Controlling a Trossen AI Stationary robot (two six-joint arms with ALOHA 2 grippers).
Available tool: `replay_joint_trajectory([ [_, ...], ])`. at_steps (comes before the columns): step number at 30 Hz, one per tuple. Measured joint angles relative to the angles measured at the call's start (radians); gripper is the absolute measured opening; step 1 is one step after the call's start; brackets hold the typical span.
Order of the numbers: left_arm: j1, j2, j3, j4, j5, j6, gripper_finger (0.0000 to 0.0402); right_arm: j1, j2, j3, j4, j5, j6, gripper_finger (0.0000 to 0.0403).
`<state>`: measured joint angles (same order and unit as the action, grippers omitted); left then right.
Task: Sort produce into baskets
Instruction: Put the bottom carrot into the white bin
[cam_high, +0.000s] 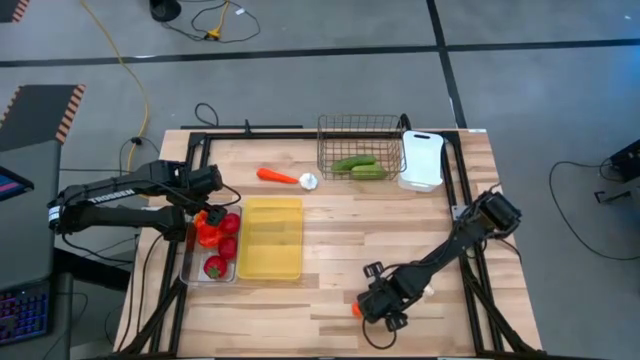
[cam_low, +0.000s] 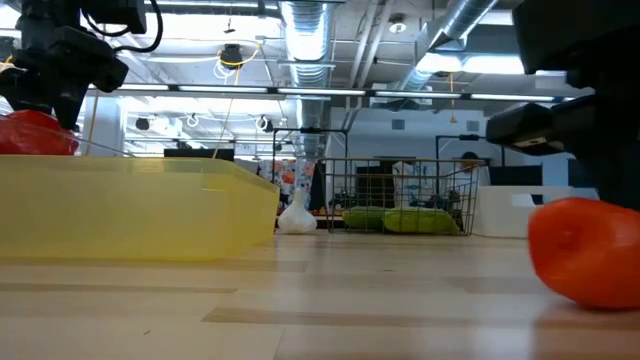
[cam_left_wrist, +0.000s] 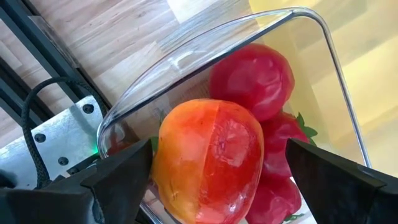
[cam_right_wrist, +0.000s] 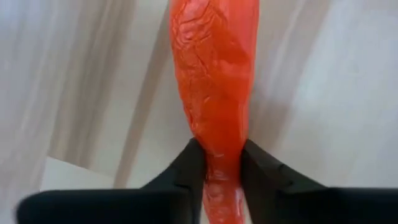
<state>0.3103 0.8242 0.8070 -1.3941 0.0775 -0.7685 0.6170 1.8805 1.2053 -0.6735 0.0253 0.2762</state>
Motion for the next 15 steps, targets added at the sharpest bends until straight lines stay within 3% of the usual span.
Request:
replay_joint_trajectory([
  [2, 0.000, 0.000, 0.000, 0.000, -0.001, 0.000, 0.0355, -0.012, -0.004, 0.000, -0.003, -0.001, -0.020, 0.0088],
  [6, 0.000, 0.000, 0.012, 0.001, -0.003, 0.018, 0.0355, -0.034, -0.044, 0.000, -0.013, 0.000, -0.074, 0.0087],
  [10, 0.000, 0.000, 0.058, 0.009, -0.005, 0.026, 0.0355, -0.074, -0.118, 0.000, -0.059, 0.008, -0.093, 0.0112],
  [15, 0.000, -0.001, 0.117, 0.076, -0.006, 0.030, 0.0355, -0.141, -0.230, 0.000, -0.178, 0.090, -0.120, 0.0121],
])
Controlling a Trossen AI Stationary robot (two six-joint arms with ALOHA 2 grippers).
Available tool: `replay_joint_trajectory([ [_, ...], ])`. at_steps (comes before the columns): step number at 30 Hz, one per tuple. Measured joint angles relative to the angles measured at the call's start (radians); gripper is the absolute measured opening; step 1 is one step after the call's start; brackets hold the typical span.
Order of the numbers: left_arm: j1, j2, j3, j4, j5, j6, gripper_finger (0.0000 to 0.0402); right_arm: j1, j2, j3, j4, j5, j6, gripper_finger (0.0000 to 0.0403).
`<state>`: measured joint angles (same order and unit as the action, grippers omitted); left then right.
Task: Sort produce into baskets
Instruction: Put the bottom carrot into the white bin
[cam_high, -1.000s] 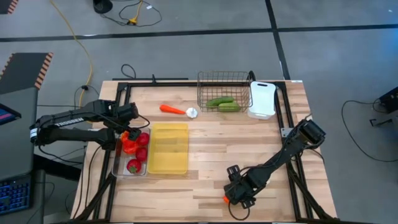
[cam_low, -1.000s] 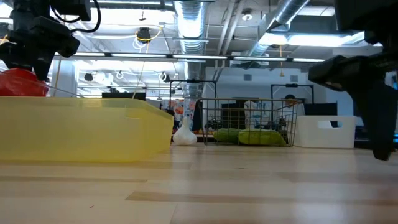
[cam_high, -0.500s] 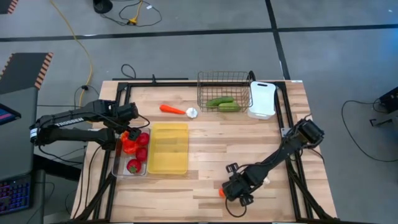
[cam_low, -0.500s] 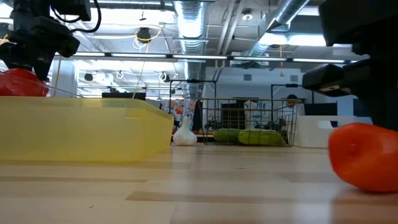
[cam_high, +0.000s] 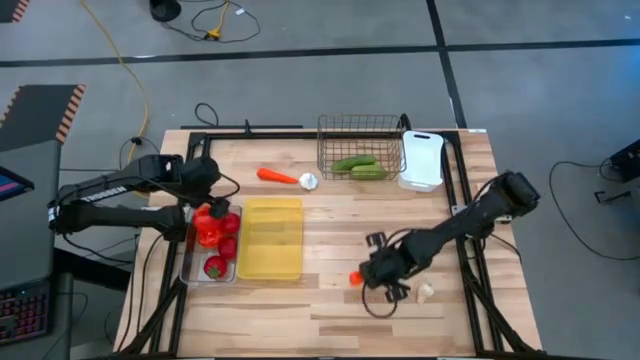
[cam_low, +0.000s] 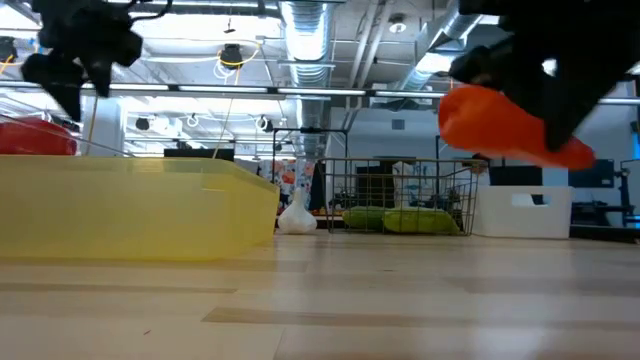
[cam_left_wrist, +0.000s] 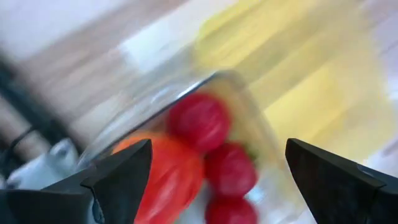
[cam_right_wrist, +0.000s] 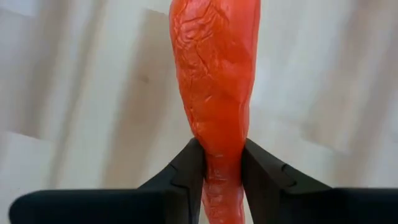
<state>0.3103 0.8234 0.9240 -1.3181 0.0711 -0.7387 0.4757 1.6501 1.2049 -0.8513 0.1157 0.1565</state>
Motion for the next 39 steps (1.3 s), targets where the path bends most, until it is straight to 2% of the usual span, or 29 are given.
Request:
replay_joint_trajectory([
  [6, 0.000, 0.002, 0.016, 0.235, -0.001, 0.062, 0.0355, -0.109, -0.141, 0.000, -0.186, 0.141, -0.045, 0.0116],
  [10, 0.000, 0.019, 0.017, 0.374, -0.008, 0.097, 0.0355, -0.204, -0.234, 0.000, -0.253, 0.189, -0.104, 0.0117],
  [15, 0.000, 0.072, 0.017, 0.495, -0.078, 0.154, 0.0355, -0.351, -0.334, 0.000, -0.324, 0.261, -0.159, 0.0117],
  [21, 0.001, 0.192, 0.017, 0.592, -0.174, 0.198, 0.0355, -0.564, -0.418, 0.000, -0.381, 0.363, -0.167, 0.0118],
  [31, 0.005, 0.426, 0.017, 0.823, -0.184, 0.329, 0.0355, -0.935, -0.434, 0.000, -0.371, 0.364, -0.179, 0.0118],
  [39, 0.005, 0.553, 0.017, 1.007, -0.184, 0.407, 0.0354, -1.148, -0.360, 0.000, -0.357, 0.359, -0.008, 0.0118],
])
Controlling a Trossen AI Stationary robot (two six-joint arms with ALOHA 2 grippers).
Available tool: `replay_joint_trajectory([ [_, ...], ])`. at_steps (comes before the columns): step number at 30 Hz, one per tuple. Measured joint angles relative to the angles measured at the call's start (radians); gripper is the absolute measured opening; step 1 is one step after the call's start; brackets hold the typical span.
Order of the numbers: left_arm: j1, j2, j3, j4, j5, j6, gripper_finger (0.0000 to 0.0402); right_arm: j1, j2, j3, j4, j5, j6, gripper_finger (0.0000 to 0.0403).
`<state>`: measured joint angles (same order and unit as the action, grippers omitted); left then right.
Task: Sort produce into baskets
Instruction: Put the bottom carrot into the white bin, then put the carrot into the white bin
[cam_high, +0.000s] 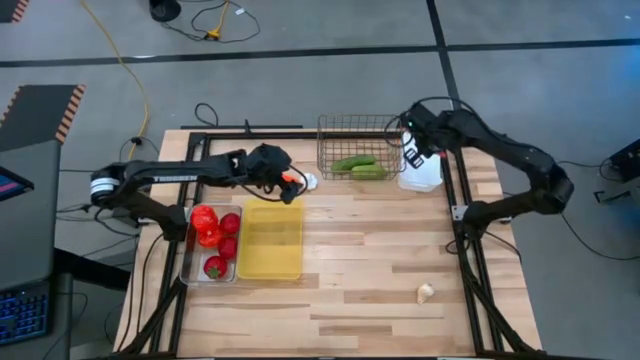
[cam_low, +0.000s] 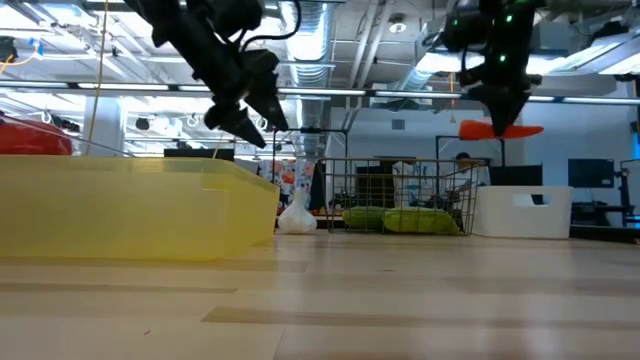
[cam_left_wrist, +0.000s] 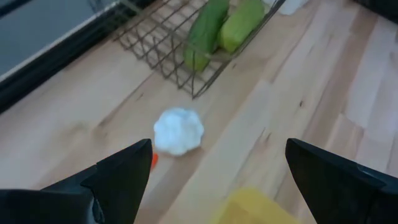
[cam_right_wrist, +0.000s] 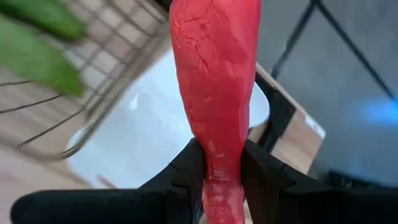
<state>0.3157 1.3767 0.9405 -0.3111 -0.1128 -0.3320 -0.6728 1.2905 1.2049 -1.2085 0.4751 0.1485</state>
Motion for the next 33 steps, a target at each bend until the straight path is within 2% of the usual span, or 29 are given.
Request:
replay_joint_trajectory([
  [8, 0.011, 0.020, 0.000, 0.095, -0.005, 0.059, 0.0354, -0.104, 0.120, 0.000, 0.001, -0.004, 0.028, 0.0118],
  [23, 0.073, 0.019, 0.000, 0.092, -0.008, 0.087, 0.0354, -0.114, 0.373, 0.001, -0.025, -0.013, 0.001, 0.0121],
  [33, 0.095, 0.019, 0.000, 0.091, -0.008, 0.109, 0.0354, -0.116, 0.430, 0.003, -0.077, 0.000, 0.004, 0.0182],
])
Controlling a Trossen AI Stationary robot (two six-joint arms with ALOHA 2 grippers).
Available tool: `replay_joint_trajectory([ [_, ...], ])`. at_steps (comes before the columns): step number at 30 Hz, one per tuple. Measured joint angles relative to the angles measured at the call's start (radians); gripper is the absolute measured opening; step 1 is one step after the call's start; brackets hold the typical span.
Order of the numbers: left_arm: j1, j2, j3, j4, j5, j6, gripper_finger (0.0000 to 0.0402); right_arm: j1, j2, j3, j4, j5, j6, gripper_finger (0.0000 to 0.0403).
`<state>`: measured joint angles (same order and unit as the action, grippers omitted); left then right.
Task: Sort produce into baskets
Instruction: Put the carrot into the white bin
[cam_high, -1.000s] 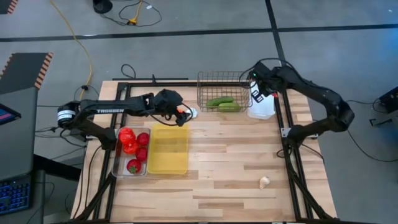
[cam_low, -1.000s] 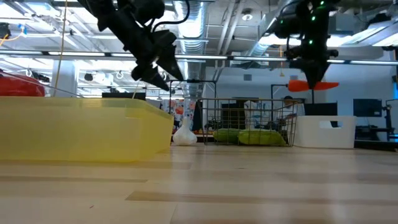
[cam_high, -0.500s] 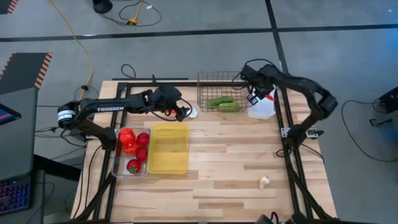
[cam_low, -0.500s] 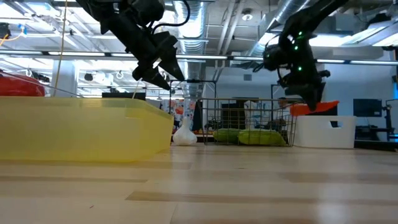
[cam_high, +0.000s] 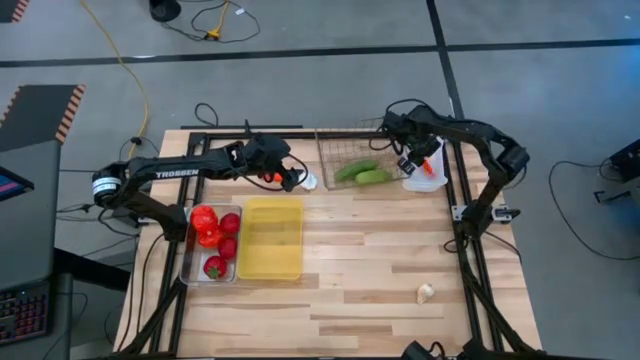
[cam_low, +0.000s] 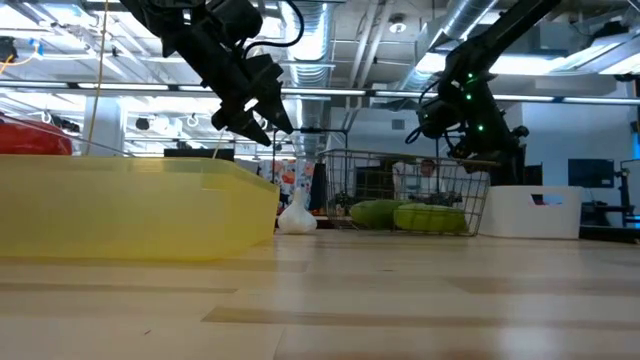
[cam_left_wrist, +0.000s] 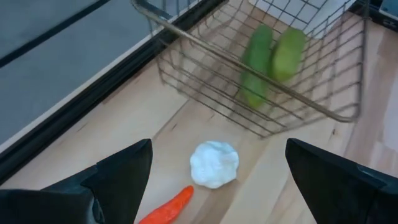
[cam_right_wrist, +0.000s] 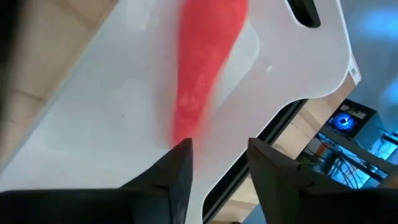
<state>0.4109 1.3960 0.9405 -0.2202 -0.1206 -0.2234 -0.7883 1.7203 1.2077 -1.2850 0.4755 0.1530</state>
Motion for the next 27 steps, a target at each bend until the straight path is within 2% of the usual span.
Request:
replay_joint_trajectory([
  [4, 0.006, 0.000, 0.000, 0.000, 0.000, 0.006, 0.0354, 0.001, -0.013, -0.002, 0.000, -0.002, -0.001, 0.0198],
  [9, 0.017, 0.000, 0.000, -0.012, 0.003, 0.028, 0.0354, 0.001, -0.038, -0.004, -0.001, -0.002, -0.004, 0.0199],
  [15, 0.046, -0.001, 0.000, -0.133, 0.004, 0.084, 0.0355, 0.001, -0.091, -0.004, 0.033, -0.002, -0.003, 0.0195],
  [22, 0.092, -0.001, 0.000, -0.315, 0.004, 0.214, 0.0355, 0.003, -0.199, -0.004, 0.125, -0.003, -0.003, 0.0195],
  [27, 0.123, 0.014, 0.000, -0.368, 0.005, 0.383, 0.0355, 0.023, -0.303, -0.004, 0.181, -0.007, -0.002, 0.0195],
])
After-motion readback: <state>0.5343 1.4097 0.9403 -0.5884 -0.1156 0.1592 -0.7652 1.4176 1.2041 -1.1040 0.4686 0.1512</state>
